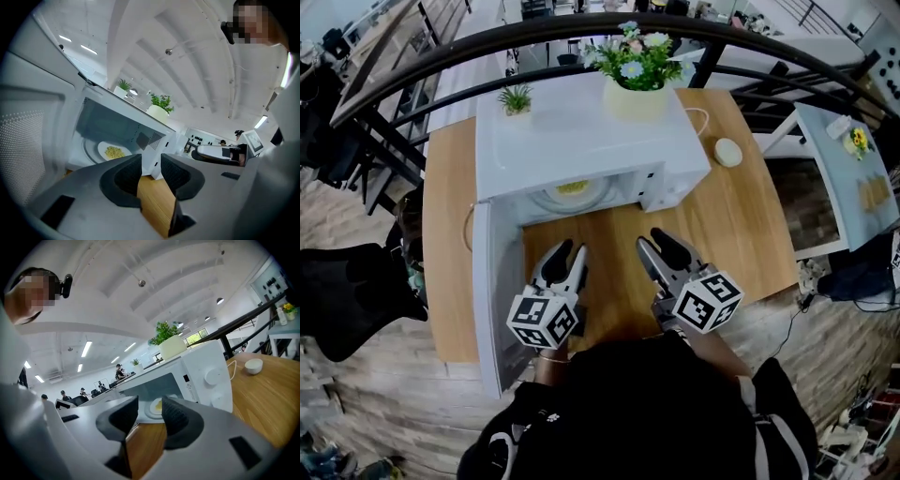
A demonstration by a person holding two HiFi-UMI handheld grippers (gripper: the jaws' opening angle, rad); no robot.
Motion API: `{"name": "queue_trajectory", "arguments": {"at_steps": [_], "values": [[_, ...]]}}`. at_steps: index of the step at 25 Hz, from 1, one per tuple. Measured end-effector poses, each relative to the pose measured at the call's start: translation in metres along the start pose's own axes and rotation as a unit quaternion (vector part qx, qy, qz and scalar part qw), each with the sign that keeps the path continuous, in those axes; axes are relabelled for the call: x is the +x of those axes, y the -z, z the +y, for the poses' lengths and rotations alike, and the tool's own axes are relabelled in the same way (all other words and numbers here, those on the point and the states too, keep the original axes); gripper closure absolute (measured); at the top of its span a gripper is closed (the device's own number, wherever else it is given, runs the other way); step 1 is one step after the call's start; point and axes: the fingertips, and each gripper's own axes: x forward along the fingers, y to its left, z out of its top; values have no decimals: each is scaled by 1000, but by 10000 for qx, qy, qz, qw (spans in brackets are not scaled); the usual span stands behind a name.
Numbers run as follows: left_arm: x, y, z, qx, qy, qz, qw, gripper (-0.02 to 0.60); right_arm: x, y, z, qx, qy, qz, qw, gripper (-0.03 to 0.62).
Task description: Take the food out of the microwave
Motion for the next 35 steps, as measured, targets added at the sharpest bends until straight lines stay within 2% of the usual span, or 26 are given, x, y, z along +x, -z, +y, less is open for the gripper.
{"name": "queue_trajectory", "arguments": {"at_steps": [7, 11, 20, 25, 29, 35], "values": [[18, 7, 23, -254, -510, 31, 9984, 459, 22, 12, -26, 544, -58, 306, 9980, 433], [27, 18, 40, -558, -715, 150, 9958, 442, 41, 29, -37, 911, 44, 482, 9947, 420], [51, 29, 81, -1212, -1098, 256, 9862, 414, 93, 61, -53, 2229, 339, 699, 9717, 393], [57, 42, 99, -1903, -1234, 284, 9735, 403, 116, 77, -63, 2875, 583, 720, 9533, 381], [63, 49, 111, -2580, -1250, 185, 9578, 385, 131, 97, -72, 3592, 755, 775, 9270, 340], [71, 58, 121, -2936, -1256, 224, 9474, 377, 152, 110, -89, 3875, 1063, 743, 9127, 315]]}}
